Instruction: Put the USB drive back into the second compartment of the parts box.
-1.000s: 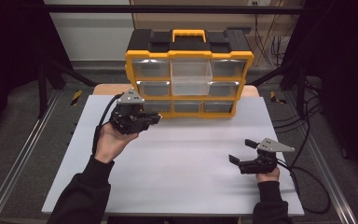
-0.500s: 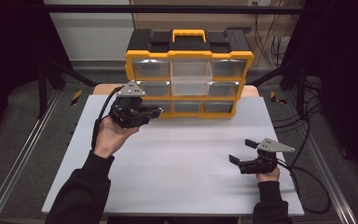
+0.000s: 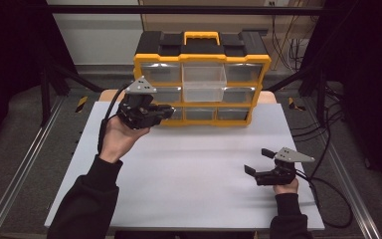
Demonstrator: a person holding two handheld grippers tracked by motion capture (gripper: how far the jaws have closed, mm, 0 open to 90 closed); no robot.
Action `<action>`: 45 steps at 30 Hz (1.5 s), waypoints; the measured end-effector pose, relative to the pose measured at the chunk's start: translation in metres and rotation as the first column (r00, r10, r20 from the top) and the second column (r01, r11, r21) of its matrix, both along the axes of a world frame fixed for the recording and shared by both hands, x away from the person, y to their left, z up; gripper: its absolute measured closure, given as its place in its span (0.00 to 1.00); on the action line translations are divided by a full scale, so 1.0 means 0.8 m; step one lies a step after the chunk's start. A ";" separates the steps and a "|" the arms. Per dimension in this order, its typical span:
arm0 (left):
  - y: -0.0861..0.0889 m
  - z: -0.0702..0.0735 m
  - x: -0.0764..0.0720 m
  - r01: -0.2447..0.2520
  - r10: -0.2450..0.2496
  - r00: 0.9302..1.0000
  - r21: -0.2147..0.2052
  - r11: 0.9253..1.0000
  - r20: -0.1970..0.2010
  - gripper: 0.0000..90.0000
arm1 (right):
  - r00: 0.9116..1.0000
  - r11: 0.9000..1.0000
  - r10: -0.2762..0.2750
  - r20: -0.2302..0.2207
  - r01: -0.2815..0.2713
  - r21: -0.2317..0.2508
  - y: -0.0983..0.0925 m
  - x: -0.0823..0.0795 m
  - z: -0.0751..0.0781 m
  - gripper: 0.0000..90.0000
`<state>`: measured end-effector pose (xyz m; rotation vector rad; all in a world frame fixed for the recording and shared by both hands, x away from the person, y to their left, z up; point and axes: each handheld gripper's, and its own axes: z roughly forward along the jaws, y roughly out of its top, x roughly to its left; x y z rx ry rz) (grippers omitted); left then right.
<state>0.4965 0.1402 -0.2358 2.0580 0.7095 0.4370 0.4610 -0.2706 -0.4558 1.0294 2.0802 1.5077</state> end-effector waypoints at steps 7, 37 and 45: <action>-0.003 0.012 0.003 0.004 -0.004 1.000 -0.005 1.000 0.006 0.88 | 1.000 1.000 0.001 0.001 -0.001 0.000 0.000 0.000 0.000 0.03; -0.028 0.058 0.020 0.017 -0.016 0.999 -0.027 1.000 0.033 0.88 | 1.000 1.000 0.001 0.004 -0.001 0.004 0.000 0.000 0.001 0.03; -0.037 0.064 0.030 0.018 -0.017 0.999 -0.030 0.999 0.034 0.88 | 1.000 1.000 0.003 0.004 -0.003 0.003 -0.001 0.000 0.001 0.03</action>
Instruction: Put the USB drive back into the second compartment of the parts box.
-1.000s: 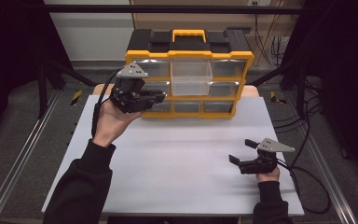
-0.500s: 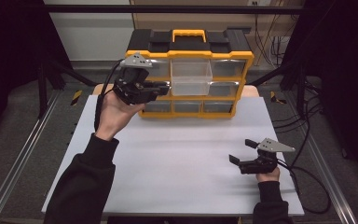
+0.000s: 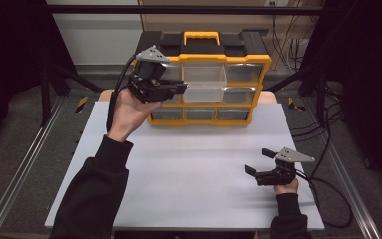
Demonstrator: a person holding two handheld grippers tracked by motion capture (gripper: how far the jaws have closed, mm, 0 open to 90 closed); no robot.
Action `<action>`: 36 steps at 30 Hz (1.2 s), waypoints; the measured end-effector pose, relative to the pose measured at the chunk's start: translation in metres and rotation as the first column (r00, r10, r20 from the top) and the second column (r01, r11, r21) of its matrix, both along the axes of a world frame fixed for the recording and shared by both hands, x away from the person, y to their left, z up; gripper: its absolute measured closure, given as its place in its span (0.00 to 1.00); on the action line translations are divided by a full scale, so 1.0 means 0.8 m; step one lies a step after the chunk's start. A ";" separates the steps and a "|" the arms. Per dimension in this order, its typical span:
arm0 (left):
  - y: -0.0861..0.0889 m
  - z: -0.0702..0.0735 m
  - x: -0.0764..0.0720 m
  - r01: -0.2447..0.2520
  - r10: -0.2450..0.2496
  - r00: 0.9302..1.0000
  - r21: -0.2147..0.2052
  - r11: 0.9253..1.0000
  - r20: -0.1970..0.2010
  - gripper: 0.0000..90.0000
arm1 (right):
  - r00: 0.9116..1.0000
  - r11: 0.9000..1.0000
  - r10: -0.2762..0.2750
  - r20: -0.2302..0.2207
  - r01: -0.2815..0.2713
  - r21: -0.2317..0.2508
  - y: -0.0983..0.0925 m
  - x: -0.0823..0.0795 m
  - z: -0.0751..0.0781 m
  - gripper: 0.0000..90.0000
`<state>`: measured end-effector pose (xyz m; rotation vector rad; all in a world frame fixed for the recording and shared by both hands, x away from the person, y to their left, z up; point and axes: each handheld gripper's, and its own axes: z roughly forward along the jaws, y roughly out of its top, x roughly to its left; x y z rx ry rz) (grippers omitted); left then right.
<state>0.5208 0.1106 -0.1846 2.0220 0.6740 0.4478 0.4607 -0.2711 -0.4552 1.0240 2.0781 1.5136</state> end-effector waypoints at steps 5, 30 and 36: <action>-0.005 0.003 0.008 -0.006 0.006 1.000 -0.003 1.000 -0.002 0.88 | 1.000 1.000 0.000 0.000 0.000 0.000 0.000 0.000 0.000 0.03; -0.025 0.005 0.053 -0.039 0.039 0.999 -0.001 0.999 -0.010 0.88 | 1.000 1.000 -0.001 0.003 0.001 0.000 0.000 0.000 0.000 0.03; -0.029 0.005 0.065 -0.052 0.052 0.999 0.007 0.999 -0.009 0.88 | 1.000 1.000 0.001 0.000 -0.001 0.001 0.000 0.000 0.000 0.03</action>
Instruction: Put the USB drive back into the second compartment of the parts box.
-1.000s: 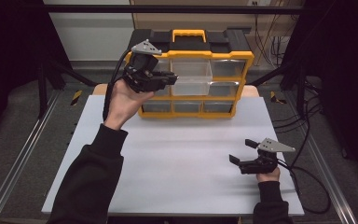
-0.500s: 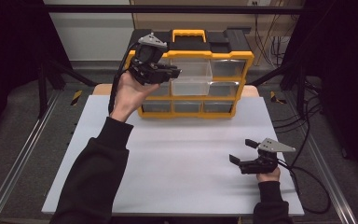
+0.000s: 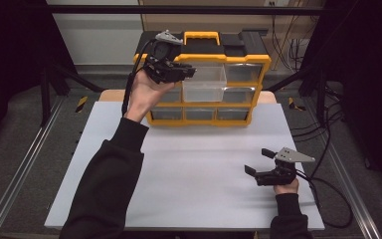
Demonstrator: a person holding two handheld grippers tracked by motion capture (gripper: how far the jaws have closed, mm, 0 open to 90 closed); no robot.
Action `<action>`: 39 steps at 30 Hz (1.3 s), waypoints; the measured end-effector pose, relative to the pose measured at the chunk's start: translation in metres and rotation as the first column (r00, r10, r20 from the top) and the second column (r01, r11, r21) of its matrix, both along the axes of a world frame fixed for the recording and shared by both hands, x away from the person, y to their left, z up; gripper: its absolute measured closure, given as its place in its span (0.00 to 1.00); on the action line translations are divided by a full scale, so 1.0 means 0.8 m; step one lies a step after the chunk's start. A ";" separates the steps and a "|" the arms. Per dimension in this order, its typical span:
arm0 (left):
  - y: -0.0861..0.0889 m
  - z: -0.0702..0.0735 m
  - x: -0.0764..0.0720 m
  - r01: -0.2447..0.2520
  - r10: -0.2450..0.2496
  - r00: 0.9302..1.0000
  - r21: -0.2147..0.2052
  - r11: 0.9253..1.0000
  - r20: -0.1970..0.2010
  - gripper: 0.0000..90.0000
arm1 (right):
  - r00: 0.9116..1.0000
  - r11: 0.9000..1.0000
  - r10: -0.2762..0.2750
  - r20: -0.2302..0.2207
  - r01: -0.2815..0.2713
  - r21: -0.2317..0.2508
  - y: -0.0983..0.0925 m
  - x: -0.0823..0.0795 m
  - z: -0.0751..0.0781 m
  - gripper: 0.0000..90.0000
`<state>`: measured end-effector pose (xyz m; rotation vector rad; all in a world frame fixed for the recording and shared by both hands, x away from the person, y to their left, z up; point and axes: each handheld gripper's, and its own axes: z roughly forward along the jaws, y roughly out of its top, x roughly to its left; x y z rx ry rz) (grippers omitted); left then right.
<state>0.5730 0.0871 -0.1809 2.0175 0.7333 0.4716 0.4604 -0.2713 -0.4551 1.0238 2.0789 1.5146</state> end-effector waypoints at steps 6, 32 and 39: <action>-0.004 -0.010 0.015 -0.012 0.012 1.000 -0.005 1.000 -0.010 0.88 | 1.000 1.000 0.000 0.000 0.000 0.002 0.000 0.000 0.000 0.03; 0.010 -0.038 0.009 -0.027 0.030 0.999 -0.082 0.996 0.031 0.46 | 1.000 1.000 0.000 -0.003 0.000 0.004 0.000 0.000 0.000 0.03; 0.038 -0.050 -0.022 0.023 -0.013 0.997 -0.141 0.990 0.070 0.22 | 1.000 1.000 0.000 -0.004 0.000 0.004 0.000 0.000 0.000 0.03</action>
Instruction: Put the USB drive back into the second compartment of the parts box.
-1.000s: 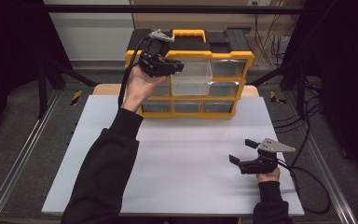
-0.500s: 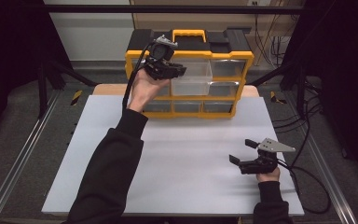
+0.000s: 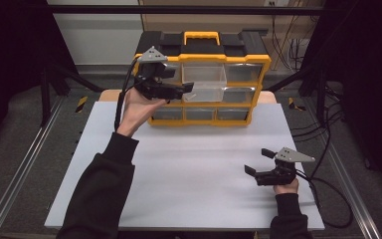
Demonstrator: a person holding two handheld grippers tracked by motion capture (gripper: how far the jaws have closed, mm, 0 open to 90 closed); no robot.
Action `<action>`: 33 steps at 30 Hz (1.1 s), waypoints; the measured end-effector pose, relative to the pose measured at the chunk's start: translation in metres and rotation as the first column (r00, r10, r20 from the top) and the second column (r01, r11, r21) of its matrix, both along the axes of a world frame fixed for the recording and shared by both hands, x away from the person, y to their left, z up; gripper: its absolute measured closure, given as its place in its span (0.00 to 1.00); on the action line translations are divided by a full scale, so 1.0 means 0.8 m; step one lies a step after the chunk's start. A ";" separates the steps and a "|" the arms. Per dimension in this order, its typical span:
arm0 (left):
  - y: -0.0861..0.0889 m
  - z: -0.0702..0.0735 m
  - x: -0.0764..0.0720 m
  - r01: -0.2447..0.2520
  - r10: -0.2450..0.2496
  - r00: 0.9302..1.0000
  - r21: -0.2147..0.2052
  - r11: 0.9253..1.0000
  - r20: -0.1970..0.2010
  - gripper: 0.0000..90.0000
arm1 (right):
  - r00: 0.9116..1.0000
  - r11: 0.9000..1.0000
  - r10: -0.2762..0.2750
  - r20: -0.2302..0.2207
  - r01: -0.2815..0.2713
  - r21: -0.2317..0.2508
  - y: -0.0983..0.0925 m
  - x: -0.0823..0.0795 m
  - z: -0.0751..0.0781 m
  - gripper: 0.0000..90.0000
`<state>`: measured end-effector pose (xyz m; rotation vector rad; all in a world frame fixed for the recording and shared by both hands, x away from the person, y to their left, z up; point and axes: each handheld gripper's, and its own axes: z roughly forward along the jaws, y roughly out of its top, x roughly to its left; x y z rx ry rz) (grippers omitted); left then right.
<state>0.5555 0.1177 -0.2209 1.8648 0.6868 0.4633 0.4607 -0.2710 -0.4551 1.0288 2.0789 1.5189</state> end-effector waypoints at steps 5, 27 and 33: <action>0.019 -0.017 -0.020 0.001 -0.001 1.000 -0.017 1.000 0.012 0.08 | 1.000 1.000 -0.001 0.003 0.001 -0.001 0.000 0.000 0.000 0.03; 0.119 -0.166 -0.077 -0.011 0.007 0.999 -0.087 0.996 -0.043 0.01 | 1.000 1.000 0.002 -0.005 -0.002 -0.007 0.001 0.001 -0.002 0.03; 0.141 -0.203 -0.093 -0.026 0.019 0.998 -0.121 0.992 -0.056 0.01 | 1.000 1.000 0.000 -0.009 -0.001 -0.009 0.002 0.001 -0.002 0.03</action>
